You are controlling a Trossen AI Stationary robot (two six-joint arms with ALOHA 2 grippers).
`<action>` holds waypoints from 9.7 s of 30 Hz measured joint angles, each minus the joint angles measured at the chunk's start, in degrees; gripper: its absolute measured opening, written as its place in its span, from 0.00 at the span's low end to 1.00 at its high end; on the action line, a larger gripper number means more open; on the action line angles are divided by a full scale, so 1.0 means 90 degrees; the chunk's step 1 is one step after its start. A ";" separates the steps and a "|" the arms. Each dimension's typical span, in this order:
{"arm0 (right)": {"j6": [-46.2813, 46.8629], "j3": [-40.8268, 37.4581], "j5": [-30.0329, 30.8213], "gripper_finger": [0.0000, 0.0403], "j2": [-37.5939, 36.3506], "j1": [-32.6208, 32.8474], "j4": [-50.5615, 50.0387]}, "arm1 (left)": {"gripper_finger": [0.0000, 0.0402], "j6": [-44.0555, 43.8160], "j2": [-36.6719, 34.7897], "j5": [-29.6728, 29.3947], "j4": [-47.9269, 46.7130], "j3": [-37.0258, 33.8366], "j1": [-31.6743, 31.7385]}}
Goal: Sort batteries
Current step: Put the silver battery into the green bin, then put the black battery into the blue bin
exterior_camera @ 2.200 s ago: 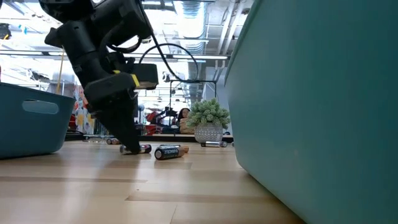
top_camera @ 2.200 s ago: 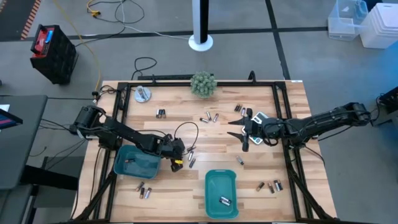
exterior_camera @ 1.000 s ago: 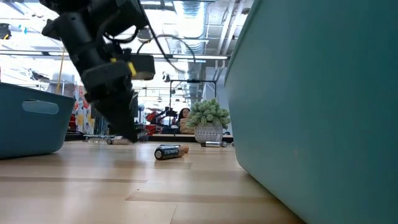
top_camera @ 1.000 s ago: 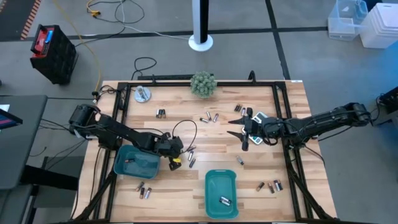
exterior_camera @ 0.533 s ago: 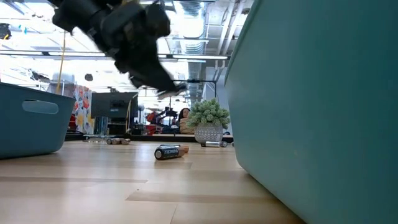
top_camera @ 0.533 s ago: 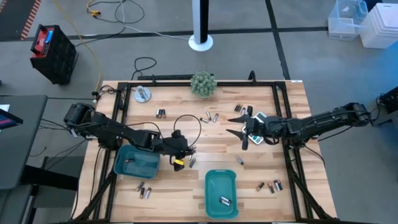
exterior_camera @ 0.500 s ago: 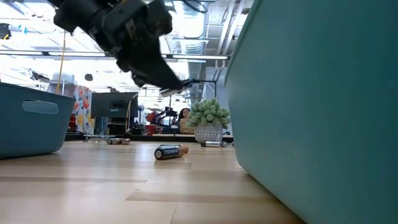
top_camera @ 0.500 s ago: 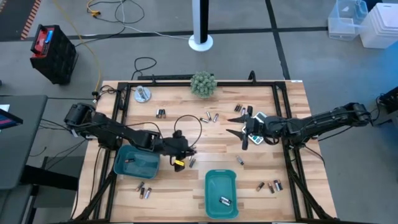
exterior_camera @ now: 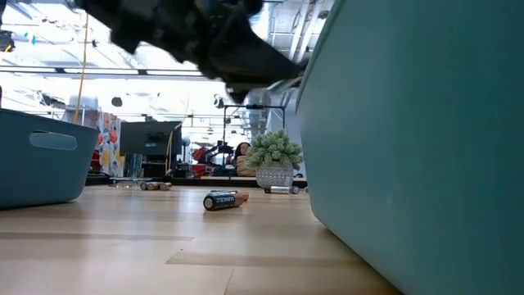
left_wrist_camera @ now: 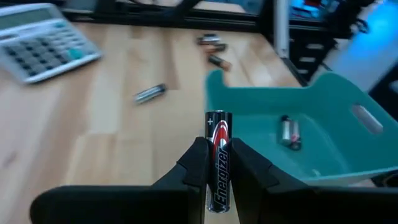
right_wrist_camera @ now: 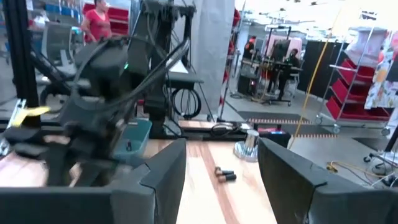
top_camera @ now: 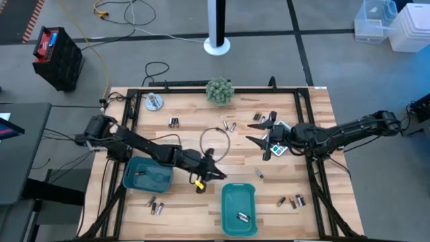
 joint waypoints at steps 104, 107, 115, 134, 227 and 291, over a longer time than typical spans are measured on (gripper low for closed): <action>0.7493 0.0335 0.1337 0.48 0.3870 0.3086 -0.4614 | 0.36 -0.0923 -0.2141 -0.3548 0.1991 -0.3192 0.0262; 0.7469 0.0405 0.1362 0.40 0.3988 0.3086 -0.4682 | 0.36 -0.0921 -0.2141 -0.3551 0.1987 -0.3192 0.0262; 0.7456 0.0401 0.1247 0.13 0.3926 0.3078 -0.4786 | 0.36 -0.0921 -0.2141 -0.3551 0.1982 -0.3192 0.0260; 0.7012 0.0350 0.1707 0.06 0.2982 0.3081 -0.5320 | 0.36 -0.0918 -0.2141 -0.3551 0.1956 -0.3189 0.0260; 0.0112 0.2426 0.2122 0.58 0.1401 0.2578 -0.3623 | 0.43 -0.0597 -0.0747 -0.1151 -0.1785 -0.1535 0.0882; 0.0156 0.2429 0.2337 0.58 0.1401 0.2566 -0.3797 | 0.09 -0.0085 -0.1255 -0.2149 -0.1691 -0.1567 0.0696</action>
